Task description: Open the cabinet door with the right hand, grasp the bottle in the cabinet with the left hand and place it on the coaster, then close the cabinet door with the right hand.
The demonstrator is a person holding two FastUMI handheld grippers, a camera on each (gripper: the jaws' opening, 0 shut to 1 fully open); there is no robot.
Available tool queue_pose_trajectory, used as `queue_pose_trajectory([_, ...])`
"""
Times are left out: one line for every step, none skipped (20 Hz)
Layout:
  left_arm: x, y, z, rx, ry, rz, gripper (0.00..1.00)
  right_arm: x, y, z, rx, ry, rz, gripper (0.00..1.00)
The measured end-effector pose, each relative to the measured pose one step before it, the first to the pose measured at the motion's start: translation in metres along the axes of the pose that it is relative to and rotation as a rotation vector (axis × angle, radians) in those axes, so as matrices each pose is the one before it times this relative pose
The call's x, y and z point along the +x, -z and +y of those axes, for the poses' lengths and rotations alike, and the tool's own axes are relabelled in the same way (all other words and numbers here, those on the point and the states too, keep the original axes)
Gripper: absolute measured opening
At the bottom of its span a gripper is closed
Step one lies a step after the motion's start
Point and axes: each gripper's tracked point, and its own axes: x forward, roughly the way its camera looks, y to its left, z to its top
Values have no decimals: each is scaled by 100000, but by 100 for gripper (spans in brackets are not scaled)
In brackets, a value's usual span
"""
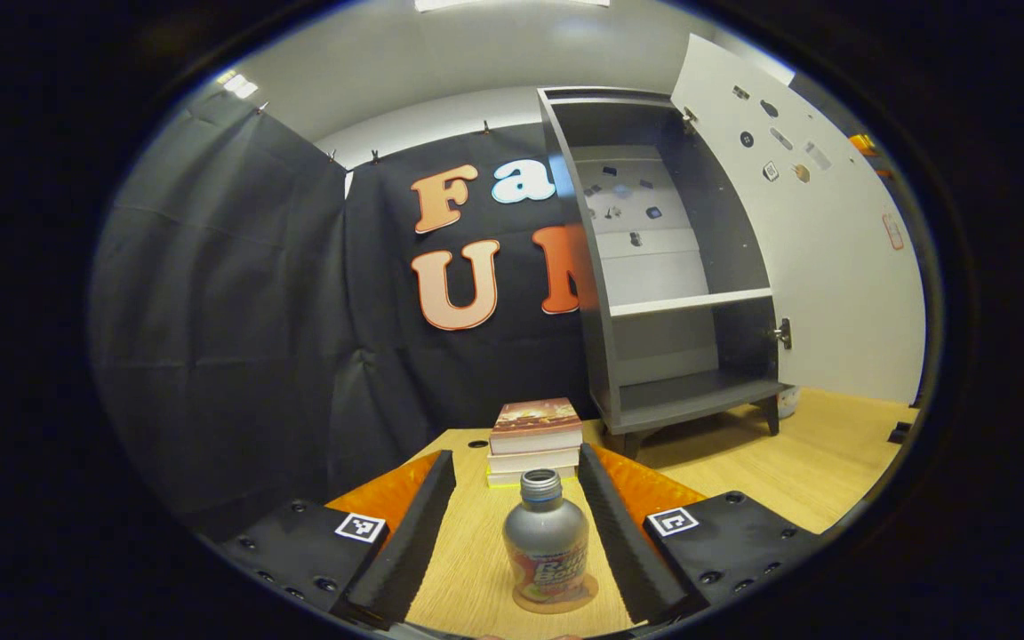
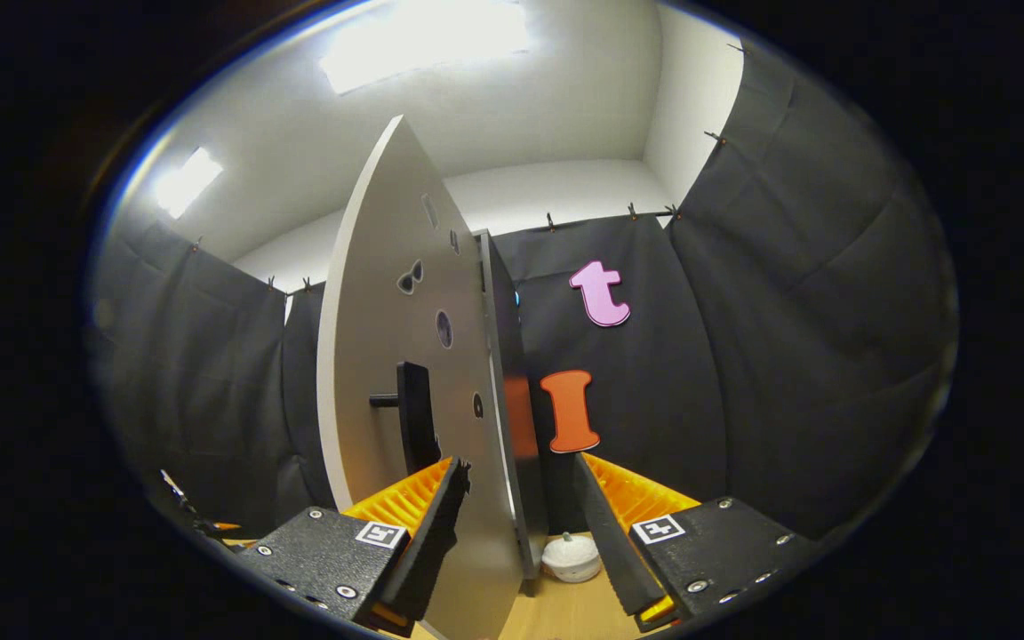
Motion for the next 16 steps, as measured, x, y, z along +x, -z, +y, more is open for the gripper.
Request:
queue_pose_trajectory([259,-867,22,-1597,426,-660,91,14,398,204,-1026,-738,1867,77])
queue_pose_trajectory([265,-895,176,-988,-185,-293,92,-56,556,300,-453,-1258,1895,78])
queue_pose_trajectory([350,-726,459,-236,-1217,364,91,-135,116,-61,-260,-37,531,78])
queue_pose_trajectory([315,-627,306,-90,-792,565,92,-149,-104,126,28,-776,-483,77])
queue_pose_trajectory([339,-777,71,-536,-39,658,92,60,-127,184,-118,-1375,110,78])
queue_pose_trajectory([227,-755,-222,-535,1136,641,92,-24,70,245,228,-1656,382,78])
queue_pose_trajectory([130,-866,13,530,574,373,92,170,35,358,-192,-1735,583,77])
queue_pose_trajectory([132,-1051,148,1785,-344,-802,92,188,48,342,-291,-1723,965,77])
queue_pose_trajectory([123,-1068,493,2852,-2174,-1137,92,-97,159,396,-336,-1894,1022,76])
queue_pose_trajectory([18,-941,225,2548,-1410,-1131,91,132,87,507,-642,-2009,1011,76])
queue_pose_trajectory([-32,-679,-172,1811,-784,-377,91,0,232,725,-1271,-1978,994,76])
queue_pose_trajectory([-12,-718,-161,1076,-192,-326,92,19,119,618,-1809,-1646,471,75])
queue_pose_trajectory([26,-770,-193,172,304,-793,92,187,-33,501,-1734,-1020,299,75])
queue_pose_trajectory([-23,-613,-78,-307,16,-240,94,254,-87,378,-1196,-702,-190,75])
queue_pose_trajectory([20,-495,-5,-898,101,-171,94,66,47,385,-854,-600,495,76])
queue_pose_trajectory([115,-516,51,-937,-39,268,88,201,29,265,-511,-679,250,76])
